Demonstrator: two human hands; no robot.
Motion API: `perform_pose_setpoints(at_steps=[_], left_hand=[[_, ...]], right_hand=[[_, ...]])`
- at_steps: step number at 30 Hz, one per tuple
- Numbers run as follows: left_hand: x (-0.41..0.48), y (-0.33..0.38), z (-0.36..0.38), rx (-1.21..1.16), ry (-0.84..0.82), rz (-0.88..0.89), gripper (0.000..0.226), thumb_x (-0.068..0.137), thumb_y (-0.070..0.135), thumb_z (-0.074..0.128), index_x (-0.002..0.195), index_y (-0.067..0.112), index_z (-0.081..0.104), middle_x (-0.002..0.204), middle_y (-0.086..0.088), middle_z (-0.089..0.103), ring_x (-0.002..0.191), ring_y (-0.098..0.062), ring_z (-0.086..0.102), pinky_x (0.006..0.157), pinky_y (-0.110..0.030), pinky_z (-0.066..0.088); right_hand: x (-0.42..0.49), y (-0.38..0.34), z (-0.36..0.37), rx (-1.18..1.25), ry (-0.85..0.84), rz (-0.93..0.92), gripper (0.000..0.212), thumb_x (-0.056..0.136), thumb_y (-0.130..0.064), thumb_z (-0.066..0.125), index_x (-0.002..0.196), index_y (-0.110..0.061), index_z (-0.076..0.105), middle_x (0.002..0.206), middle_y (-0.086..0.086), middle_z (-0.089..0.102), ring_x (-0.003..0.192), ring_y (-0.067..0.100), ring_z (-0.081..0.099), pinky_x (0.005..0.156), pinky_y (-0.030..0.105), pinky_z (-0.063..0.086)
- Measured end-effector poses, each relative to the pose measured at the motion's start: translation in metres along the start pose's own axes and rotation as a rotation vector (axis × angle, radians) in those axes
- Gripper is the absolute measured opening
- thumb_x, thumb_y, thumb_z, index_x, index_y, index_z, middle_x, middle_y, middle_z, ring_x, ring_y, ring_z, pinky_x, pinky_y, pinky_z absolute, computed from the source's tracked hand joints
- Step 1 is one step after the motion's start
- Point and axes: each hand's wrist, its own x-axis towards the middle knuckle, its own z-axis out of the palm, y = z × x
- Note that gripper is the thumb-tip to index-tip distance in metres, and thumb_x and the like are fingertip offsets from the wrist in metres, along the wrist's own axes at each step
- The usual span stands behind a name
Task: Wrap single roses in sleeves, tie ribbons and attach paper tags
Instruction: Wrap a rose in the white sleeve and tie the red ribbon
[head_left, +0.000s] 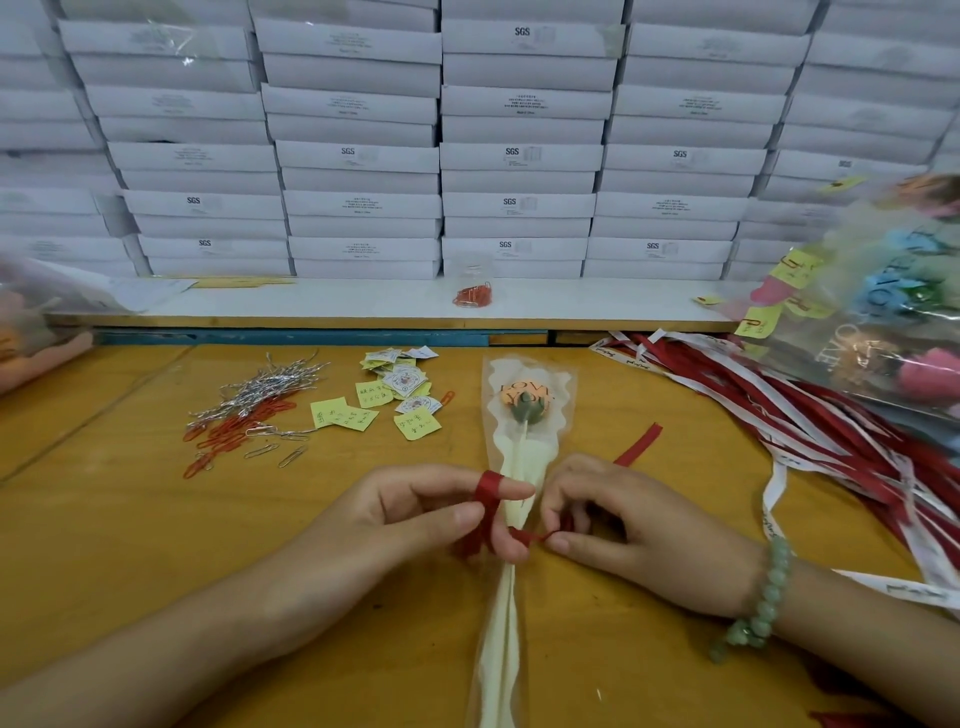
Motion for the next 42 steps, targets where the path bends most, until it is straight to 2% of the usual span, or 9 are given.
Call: perform_pose_setpoints(at_steps=[6,10,16,24,28,32,36,39,42], left_hand=[[0.005,-0.004,0.006,0.012,0.095,-0.040,0.027,0.092,0.023,0.054,0.112,0.023,0.072,0.076,-0.004,0.068,0.066,-0.013,0.064,0.066,-0.021,0.053],[0.010,-0.005,0.009,-0.052,0.100,-0.047,0.028,0.091,0.019,0.053,0.114,0.023,0.070,0.079,-0.007,0.066,0.059,-0.016,0.064,0.051,-0.019,0.049],[0.010,-0.006,0.011,-0.071,0.101,-0.021,0.028,0.093,0.022,0.051,0.115,0.026,0.068,0.074,-0.008,0.065,0.048,-0.020,0.063,0.040,-0.021,0.047],[0.010,-0.008,0.014,0.034,0.054,-0.048,0.029,0.095,0.026,0.045,0.109,0.024,0.070,0.064,0.000,0.059,0.047,-0.012,0.050,0.043,-0.018,0.041],[0.009,-0.008,0.015,0.085,0.027,-0.040,0.028,0.098,0.023,0.043,0.110,0.025,0.069,0.064,0.002,0.053,0.047,-0.010,0.044,0.045,-0.019,0.037],[0.006,-0.007,0.017,0.193,0.010,-0.063,0.023,0.101,0.024,0.043,0.097,0.022,0.066,0.063,0.008,0.048,0.051,-0.005,0.041,0.049,-0.018,0.035],[0.005,-0.005,0.017,0.204,-0.026,-0.099,0.022,0.090,0.019,0.046,0.096,0.016,0.066,0.064,0.008,0.048,0.054,-0.003,0.040,0.054,-0.017,0.035],[0.004,-0.004,0.015,0.213,-0.054,-0.070,0.020,0.091,0.022,0.054,0.106,0.019,0.068,0.076,0.010,0.062,0.065,-0.001,0.054,0.061,-0.015,0.043],[0.004,-0.007,0.014,0.308,-0.023,-0.054,0.023,0.089,0.042,0.062,0.106,0.027,0.069,0.097,-0.004,0.070,0.086,-0.023,0.062,0.075,-0.033,0.050]], right_hand=[[-0.001,-0.002,0.001,-0.026,0.023,-0.040,0.004,0.093,-0.023,0.059,0.090,-0.024,0.059,0.090,-0.017,0.052,0.083,0.009,0.051,0.072,0.013,0.041],[-0.002,-0.004,0.002,0.018,0.035,-0.041,0.004,0.095,-0.025,0.056,0.093,-0.028,0.054,0.084,-0.012,0.055,0.077,0.010,0.053,0.067,0.012,0.040],[-0.001,-0.004,0.002,0.101,0.045,-0.043,0.009,0.095,-0.022,0.055,0.101,-0.027,0.051,0.075,-0.009,0.055,0.065,0.007,0.049,0.061,0.013,0.037],[0.000,-0.012,-0.001,0.688,0.008,0.116,0.024,0.083,-0.023,0.066,0.099,-0.009,0.055,0.070,-0.003,0.063,0.056,0.013,0.061,0.046,0.019,0.042],[-0.001,-0.020,0.002,0.924,-0.047,0.134,0.021,0.083,-0.014,0.067,0.100,-0.007,0.055,0.077,0.004,0.068,0.068,0.016,0.067,0.047,0.019,0.047],[-0.002,-0.025,0.005,1.167,-0.061,0.155,0.022,0.085,-0.020,0.063,0.100,-0.006,0.057,0.096,0.016,0.069,0.088,0.026,0.070,0.049,0.020,0.050],[-0.003,-0.024,0.005,1.262,-0.042,0.093,0.023,0.088,-0.021,0.057,0.104,-0.005,0.055,0.115,0.024,0.065,0.107,0.031,0.065,0.048,0.020,0.049],[-0.003,-0.025,0.005,1.244,-0.043,0.050,0.023,0.091,-0.019,0.052,0.108,-0.005,0.055,0.119,0.023,0.064,0.110,0.030,0.064,0.046,0.018,0.047],[-0.003,-0.026,0.005,1.185,-0.052,0.014,0.024,0.092,-0.018,0.051,0.109,-0.003,0.057,0.121,0.021,0.064,0.109,0.026,0.065,0.046,0.019,0.044]])
